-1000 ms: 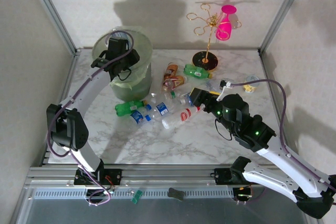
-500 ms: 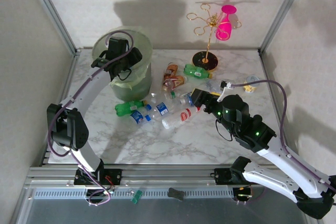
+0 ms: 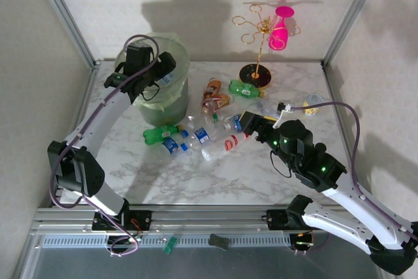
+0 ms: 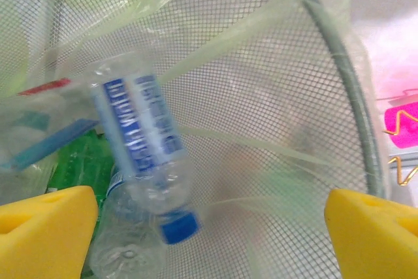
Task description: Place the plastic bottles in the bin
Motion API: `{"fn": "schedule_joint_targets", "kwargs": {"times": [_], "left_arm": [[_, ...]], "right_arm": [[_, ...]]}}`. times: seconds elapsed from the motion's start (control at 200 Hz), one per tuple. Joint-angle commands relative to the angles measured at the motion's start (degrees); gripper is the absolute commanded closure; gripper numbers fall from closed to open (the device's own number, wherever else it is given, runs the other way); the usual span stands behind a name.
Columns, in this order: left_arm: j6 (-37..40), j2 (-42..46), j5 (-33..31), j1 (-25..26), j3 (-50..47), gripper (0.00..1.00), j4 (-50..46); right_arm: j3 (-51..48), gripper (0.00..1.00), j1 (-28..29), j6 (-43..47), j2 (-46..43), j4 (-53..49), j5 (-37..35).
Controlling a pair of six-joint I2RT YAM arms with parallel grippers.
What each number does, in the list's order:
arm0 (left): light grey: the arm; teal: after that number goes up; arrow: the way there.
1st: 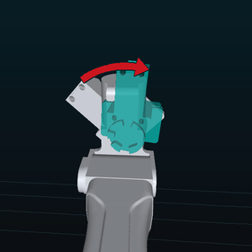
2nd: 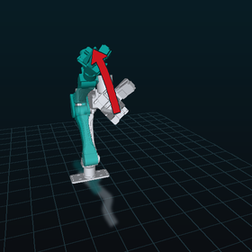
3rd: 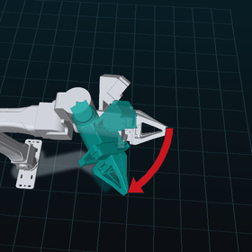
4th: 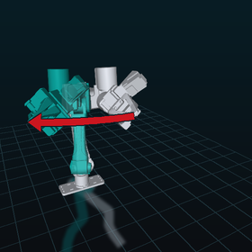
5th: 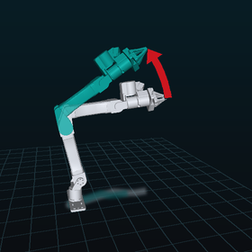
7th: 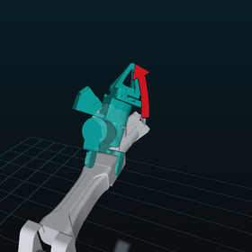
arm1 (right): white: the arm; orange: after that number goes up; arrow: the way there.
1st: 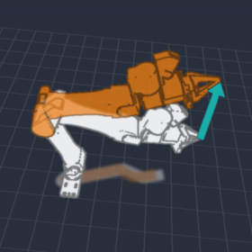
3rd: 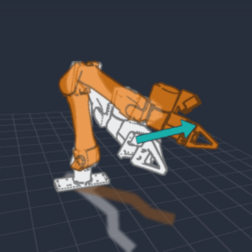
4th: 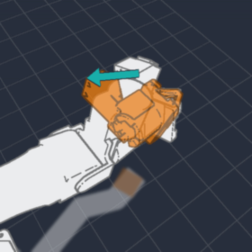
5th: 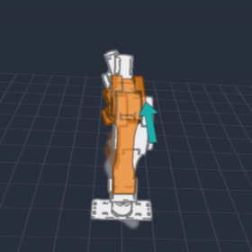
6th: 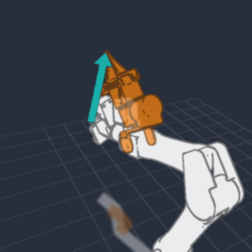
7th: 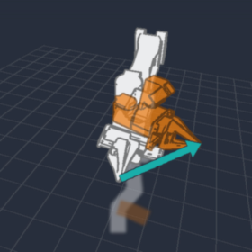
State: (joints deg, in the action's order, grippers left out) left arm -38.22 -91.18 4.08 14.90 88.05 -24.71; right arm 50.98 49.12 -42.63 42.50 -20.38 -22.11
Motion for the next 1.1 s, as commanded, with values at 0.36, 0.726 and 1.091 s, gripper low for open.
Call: {"fn": "schedule_joint_targets", "kwargs": {"times": [0.36, 0.726, 1.091], "left_arm": [[-0.54, 4.38, 0.67, -0.25, 2.94, 0.1, -0.7], [7.72, 16.86, -7.1, 5.74, -2.11, 0.12, -0.27], [13.5, 32.55, -1.64, 15.17, -16.57, 0.15, 3.43]], "right_arm": [[-0.09, 0.08, 0.22, -0.48, -1.15, -0.45, -1.36], [1.31, 0.08, 0.17, 0.46, 0.72, -0.69, -1.53], [0.7, 0.08, 0.11, 1.32, 3.52, -0.14, -0.83]]}}
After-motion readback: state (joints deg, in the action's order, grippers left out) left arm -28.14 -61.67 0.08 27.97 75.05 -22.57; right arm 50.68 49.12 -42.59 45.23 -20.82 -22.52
